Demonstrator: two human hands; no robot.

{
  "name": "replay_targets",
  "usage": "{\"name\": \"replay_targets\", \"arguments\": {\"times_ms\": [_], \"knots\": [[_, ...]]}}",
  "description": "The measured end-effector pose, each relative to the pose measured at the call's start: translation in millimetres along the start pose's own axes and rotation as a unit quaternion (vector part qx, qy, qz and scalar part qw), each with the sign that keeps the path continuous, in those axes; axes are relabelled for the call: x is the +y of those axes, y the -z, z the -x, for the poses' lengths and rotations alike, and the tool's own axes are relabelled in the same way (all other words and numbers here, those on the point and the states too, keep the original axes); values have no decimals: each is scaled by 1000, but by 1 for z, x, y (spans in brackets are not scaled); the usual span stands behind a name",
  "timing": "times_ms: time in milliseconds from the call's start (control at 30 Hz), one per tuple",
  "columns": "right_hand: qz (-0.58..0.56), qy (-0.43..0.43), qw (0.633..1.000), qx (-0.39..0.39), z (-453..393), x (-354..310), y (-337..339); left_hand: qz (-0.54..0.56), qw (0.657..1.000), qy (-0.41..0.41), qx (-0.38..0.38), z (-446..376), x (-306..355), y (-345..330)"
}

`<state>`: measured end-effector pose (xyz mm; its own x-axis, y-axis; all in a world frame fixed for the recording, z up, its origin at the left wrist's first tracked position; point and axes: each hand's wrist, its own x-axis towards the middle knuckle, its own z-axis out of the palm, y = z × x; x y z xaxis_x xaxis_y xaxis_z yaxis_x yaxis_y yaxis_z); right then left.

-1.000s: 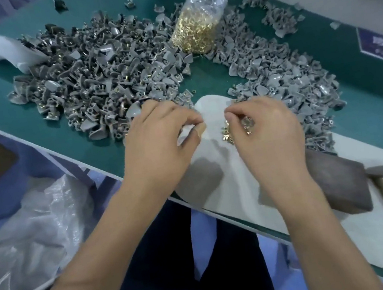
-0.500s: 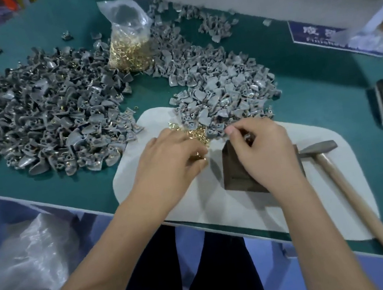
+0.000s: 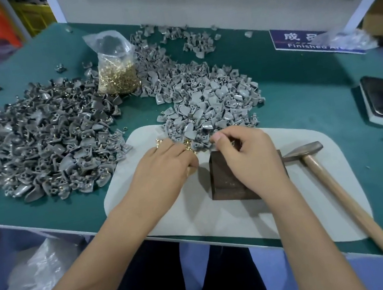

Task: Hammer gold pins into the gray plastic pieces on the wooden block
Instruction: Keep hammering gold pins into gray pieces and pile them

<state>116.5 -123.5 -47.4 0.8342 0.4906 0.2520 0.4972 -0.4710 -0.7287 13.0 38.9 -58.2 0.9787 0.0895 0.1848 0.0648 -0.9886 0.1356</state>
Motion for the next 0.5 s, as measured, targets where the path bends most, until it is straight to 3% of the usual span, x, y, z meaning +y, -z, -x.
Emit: {"name": "replay_targets", "arguments": {"times_ms": [333, 500], "knots": [[6, -4, 1000, -1, 1, -1, 1, -9, 999, -28, -16, -3, -3, -5], [10, -8, 1000, 5, 0, -1, 1, 7, 1000, -12, 11, 4, 4, -12]]}}
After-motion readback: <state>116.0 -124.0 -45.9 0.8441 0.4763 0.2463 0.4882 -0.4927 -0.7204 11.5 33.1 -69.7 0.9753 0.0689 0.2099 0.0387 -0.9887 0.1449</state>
